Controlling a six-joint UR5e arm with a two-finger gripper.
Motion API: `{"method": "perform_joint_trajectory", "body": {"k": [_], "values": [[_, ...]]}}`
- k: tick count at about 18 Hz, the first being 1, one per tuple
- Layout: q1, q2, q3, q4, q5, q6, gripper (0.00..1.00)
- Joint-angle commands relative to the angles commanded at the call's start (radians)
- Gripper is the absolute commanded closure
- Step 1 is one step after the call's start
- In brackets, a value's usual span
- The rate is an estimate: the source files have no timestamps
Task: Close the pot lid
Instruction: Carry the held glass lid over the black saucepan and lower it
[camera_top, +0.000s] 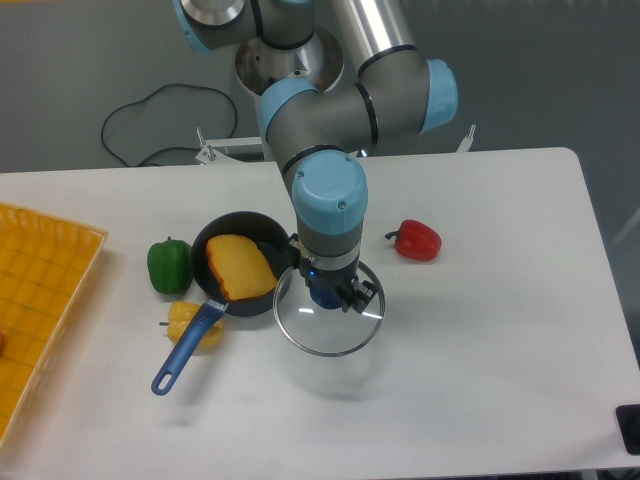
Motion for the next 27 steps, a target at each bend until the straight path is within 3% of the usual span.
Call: {"method": "perform_joint_trajectory", "body": {"k": [7, 15, 27], "values": [[-0.005, 0.005, -0.005, -0.002, 0.0, -0.003, 0.41], [-0.015, 0.051, -0.055, 0.002, 0.003, -0.005, 0.41], [-0.156, 0.112, -0.152, 0.005, 0.028, -0.049, 0.41]]}}
